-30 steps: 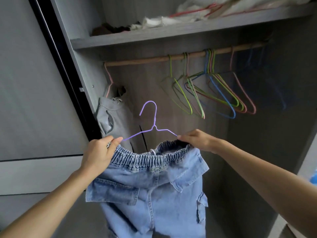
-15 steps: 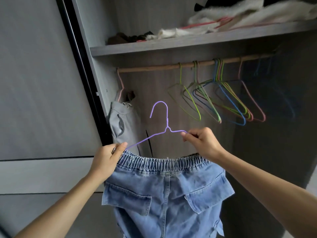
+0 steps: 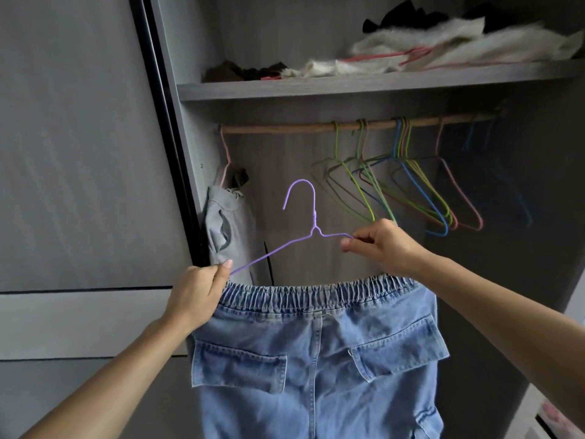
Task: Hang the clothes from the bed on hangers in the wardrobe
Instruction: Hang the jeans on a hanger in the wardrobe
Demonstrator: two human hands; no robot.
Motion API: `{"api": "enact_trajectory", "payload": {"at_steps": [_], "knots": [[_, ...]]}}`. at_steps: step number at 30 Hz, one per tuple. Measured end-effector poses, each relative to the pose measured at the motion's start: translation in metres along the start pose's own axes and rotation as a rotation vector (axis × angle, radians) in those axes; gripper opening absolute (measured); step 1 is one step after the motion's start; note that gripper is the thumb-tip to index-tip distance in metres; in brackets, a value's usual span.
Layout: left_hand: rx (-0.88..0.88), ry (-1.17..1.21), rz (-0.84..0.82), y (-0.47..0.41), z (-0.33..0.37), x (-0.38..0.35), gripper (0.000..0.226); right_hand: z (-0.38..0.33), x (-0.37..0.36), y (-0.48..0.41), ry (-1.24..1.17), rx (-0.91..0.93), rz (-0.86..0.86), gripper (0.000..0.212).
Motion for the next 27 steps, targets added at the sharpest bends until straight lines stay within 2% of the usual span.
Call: {"api": "enact_trajectory", "payload": {"at_steps": [3, 5, 7, 11, 16, 19, 23, 27], "knots": [[-0.106, 0.012, -0.041, -0.009, 0.008, -0.012, 0.057, -0.007, -0.004, 0.002, -0.011, 0.010, -0.039, 0.039], [-0.082, 0.047, -0.040, -0.013, 0.010, -0.021, 0.058, -0.010, -0.007, 0.004, -0.060, -0.022, -0.034, 0.040], [-0.009, 0.062, -0.049, -0.015, 0.007, -0.027, 0.061, -0.011, -0.008, 0.009, -0.143, -0.083, -0.013, 0.026], [0.113, 0.039, -0.107, -0.017, 0.002, -0.029, 0.066, -0.008, -0.005, 0.015, -0.340, -0.288, 0.001, 0.027], [0.069, 0.070, -0.176, -0.024, 0.006, -0.034, 0.037, -0.018, 0.006, 0.006, -0.491, -0.517, -0.145, 0.018], [0.077, 0.150, -0.194, -0.032, 0.002, -0.043, 0.044, -0.027, 0.010, -0.003, -0.520, -0.624, -0.195, 0.016], [0.128, 0.122, -0.214, -0.043, -0.009, -0.055, 0.055, -0.034, 0.014, -0.015, -0.610, -0.776, -0.196, 0.020], [0.174, 0.103, -0.293, -0.047, -0.009, -0.061, 0.051, -0.039, 0.023, -0.021, -0.733, -0.924, -0.155, 0.020]]}}
Point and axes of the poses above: each hand's wrist, its own y-axis away from the middle knuckle, its own x-axis out of the back of the hand, z = x × y, the point moved 2 cm from there along -y, towards the middle knuckle, and after that the axes turned 14 degrees about z, right-handed, at the moved point
